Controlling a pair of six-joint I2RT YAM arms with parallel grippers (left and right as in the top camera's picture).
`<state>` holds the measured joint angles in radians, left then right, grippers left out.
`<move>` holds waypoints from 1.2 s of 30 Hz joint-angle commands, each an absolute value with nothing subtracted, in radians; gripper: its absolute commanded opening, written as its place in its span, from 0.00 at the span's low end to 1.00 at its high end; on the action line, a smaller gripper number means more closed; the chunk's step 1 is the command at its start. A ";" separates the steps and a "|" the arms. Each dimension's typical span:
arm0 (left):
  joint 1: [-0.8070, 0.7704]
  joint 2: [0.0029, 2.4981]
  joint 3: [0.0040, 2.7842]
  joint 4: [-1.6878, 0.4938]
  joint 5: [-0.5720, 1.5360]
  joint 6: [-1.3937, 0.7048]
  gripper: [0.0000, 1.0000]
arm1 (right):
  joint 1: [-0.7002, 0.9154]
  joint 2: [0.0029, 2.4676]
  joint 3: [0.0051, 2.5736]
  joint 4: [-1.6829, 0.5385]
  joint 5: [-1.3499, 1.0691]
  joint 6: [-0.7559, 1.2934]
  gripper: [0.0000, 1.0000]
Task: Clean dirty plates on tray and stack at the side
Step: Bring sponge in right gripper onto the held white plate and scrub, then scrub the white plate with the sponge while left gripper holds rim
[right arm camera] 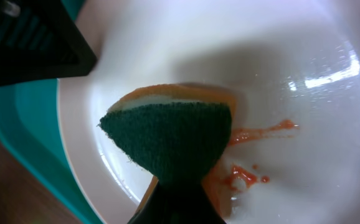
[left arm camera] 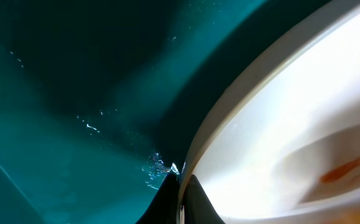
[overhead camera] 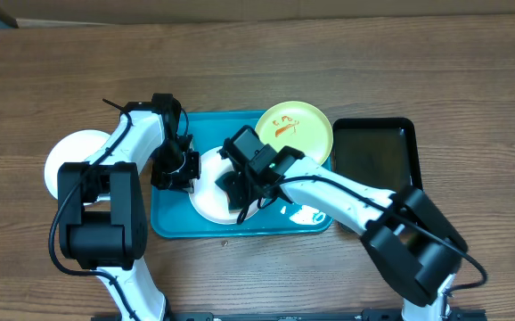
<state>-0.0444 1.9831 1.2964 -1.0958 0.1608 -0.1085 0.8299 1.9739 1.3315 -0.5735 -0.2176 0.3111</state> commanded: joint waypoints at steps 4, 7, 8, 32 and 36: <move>-0.053 1.981 1.283 -1.095 0.147 -0.112 0.04 | 0.844 2.037 1.349 -0.554 -0.188 0.311 0.04; -0.053 1.981 1.283 -1.096 0.147 -0.112 0.04 | 0.835 2.038 1.350 -0.576 -0.066 0.316 0.04; -0.053 1.981 1.283 -1.097 0.147 -0.112 0.04 | 0.822 2.037 1.360 -0.595 0.010 0.324 0.04; -0.053 1.981 1.283 -1.099 0.147 -0.112 0.04 | 0.756 2.037 1.512 -0.607 -0.060 0.139 0.04; -0.053 1.981 1.283 -1.100 0.147 -0.112 0.04 | 0.750 2.038 1.518 -0.601 0.022 0.027 0.04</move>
<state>-0.0463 1.9831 1.2957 -1.0973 0.1638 -0.1085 0.7490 2.0350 1.4967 -0.6014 -0.0601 0.1307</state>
